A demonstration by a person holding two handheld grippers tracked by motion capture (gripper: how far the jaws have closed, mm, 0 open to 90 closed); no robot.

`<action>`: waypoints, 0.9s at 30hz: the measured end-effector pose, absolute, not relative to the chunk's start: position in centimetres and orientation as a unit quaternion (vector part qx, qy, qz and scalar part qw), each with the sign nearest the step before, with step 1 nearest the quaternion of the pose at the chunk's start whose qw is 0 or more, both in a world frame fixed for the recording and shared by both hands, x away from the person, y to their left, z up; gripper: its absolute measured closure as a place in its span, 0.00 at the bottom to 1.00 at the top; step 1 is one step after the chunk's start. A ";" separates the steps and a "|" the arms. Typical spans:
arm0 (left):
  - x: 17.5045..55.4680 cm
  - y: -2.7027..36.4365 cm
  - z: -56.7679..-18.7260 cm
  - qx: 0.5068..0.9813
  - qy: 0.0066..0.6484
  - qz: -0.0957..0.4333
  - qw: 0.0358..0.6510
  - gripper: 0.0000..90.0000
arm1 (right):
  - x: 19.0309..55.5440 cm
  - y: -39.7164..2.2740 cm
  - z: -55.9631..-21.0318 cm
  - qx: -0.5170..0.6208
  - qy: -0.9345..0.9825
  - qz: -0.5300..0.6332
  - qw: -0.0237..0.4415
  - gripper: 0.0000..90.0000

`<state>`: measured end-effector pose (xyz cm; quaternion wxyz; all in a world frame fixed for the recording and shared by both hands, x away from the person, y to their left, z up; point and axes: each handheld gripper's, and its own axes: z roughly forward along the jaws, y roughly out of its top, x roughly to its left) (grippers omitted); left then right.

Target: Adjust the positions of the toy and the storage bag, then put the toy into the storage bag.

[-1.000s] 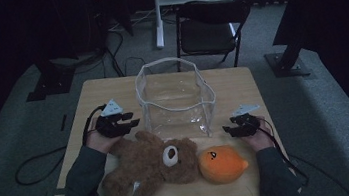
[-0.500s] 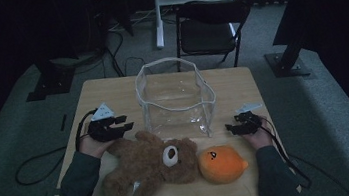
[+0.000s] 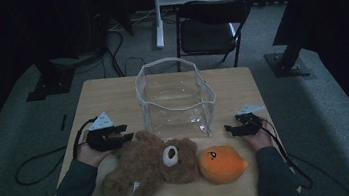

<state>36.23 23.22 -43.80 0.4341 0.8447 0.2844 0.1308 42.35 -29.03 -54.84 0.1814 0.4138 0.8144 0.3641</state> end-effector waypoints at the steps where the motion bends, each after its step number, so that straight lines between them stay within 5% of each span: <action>1: 36.1 23.3 -43.8 0.844 0.283 0.131 0.436 0.60 | 42.3 -29.0 -54.8 0.414 0.814 0.364 0.181 0.30; 27: 33.8 21.3 -43.2 0.858 0.236 0.127 0.438 0.46 | 42.1 -28.8 -54.8 0.420 0.811 0.364 0.183 0.30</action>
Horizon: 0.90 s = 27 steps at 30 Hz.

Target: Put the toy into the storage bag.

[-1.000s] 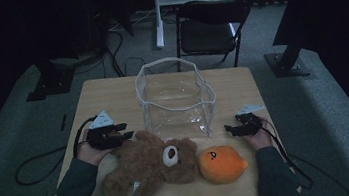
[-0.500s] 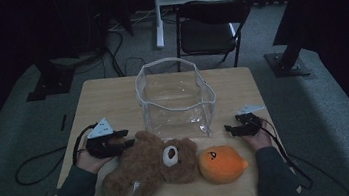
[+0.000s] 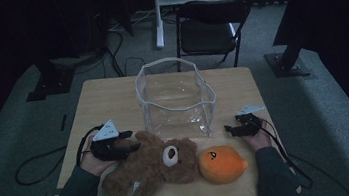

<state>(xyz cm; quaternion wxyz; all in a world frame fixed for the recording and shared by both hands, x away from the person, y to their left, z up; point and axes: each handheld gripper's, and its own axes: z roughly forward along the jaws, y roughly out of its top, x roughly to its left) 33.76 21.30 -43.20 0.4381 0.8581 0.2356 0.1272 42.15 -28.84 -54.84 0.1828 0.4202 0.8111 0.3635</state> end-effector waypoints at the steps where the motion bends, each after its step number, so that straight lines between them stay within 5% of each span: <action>1: 33.7 21.2 -43.2 0.859 0.235 0.127 0.437 0.45 | 42.1 -28.8 -54.8 0.420 0.811 0.364 0.183 0.30; 27: 32.9 15.1 -44.5 0.903 0.139 0.086 0.398 0.31 | 42.1 -28.6 -54.8 0.418 0.815 0.360 0.179 0.27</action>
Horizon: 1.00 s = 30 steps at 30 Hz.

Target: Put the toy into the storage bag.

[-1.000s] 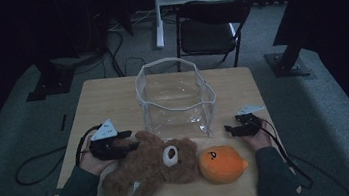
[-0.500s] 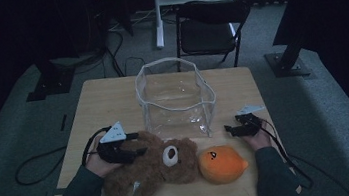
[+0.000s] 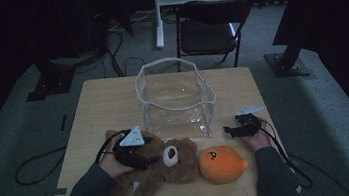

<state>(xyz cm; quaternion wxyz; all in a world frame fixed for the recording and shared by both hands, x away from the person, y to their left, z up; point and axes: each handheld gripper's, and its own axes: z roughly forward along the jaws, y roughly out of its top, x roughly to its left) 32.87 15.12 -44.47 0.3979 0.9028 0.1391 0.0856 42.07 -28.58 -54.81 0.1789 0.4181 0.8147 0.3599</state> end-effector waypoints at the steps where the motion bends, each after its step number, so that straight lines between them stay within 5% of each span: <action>1: 32.8 14.9 -44.6 0.905 0.134 0.084 0.395 0.31 | 42.0 -28.5 -54.4 0.420 0.819 0.356 0.164 0.33; 12: 32.9 13.2 -46.3 0.932 0.093 0.075 0.343 0.29 | 40.5 -27.8 -51.5 0.387 0.821 0.384 0.170 0.31; 30: 34.7 11.2 -47.9 0.959 0.072 0.040 0.271 0.12 | 40.8 -27.8 -51.9 0.395 0.824 0.372 0.162 0.27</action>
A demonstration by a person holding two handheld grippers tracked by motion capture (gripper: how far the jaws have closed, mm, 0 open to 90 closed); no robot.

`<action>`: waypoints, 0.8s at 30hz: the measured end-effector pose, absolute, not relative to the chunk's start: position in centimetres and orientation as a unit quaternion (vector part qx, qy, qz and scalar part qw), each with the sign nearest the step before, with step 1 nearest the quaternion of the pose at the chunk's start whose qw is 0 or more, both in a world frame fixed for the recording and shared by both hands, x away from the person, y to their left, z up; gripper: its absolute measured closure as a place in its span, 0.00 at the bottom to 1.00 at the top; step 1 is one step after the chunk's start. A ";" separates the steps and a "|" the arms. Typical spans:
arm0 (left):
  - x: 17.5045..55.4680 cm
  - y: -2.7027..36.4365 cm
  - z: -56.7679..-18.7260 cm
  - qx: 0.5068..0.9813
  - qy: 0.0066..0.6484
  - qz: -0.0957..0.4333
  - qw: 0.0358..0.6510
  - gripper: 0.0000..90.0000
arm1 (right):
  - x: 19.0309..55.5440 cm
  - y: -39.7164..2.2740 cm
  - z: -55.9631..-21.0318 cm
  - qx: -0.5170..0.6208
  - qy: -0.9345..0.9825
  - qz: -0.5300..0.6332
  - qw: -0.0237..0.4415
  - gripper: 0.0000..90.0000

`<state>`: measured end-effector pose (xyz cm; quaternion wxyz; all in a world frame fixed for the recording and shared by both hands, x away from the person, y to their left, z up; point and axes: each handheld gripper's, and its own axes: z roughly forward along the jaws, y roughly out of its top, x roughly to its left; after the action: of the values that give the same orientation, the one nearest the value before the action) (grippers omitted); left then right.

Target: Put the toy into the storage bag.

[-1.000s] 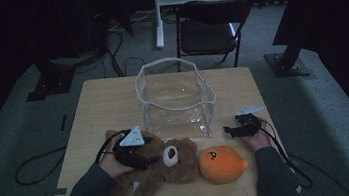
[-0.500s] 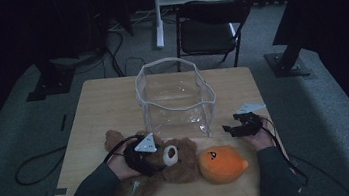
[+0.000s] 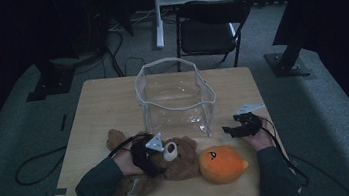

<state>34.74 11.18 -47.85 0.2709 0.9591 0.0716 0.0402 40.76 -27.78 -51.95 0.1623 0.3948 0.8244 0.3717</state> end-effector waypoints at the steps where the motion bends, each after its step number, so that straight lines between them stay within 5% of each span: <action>1: 34.9 11.0 -47.9 0.961 0.071 0.039 0.263 0.11 | 40.8 -27.8 -52.0 0.395 0.825 0.371 0.162 0.27; 24: 36.2 6.8 -49.0 0.991 0.022 0.034 0.125 0.07 | 40.8 -27.8 -52.4 0.399 0.826 0.367 0.155 0.27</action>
<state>36.23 6.84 -48.97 0.1247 0.9914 0.0224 0.0337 40.85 -27.82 -52.41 0.1546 0.3989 0.8260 0.3671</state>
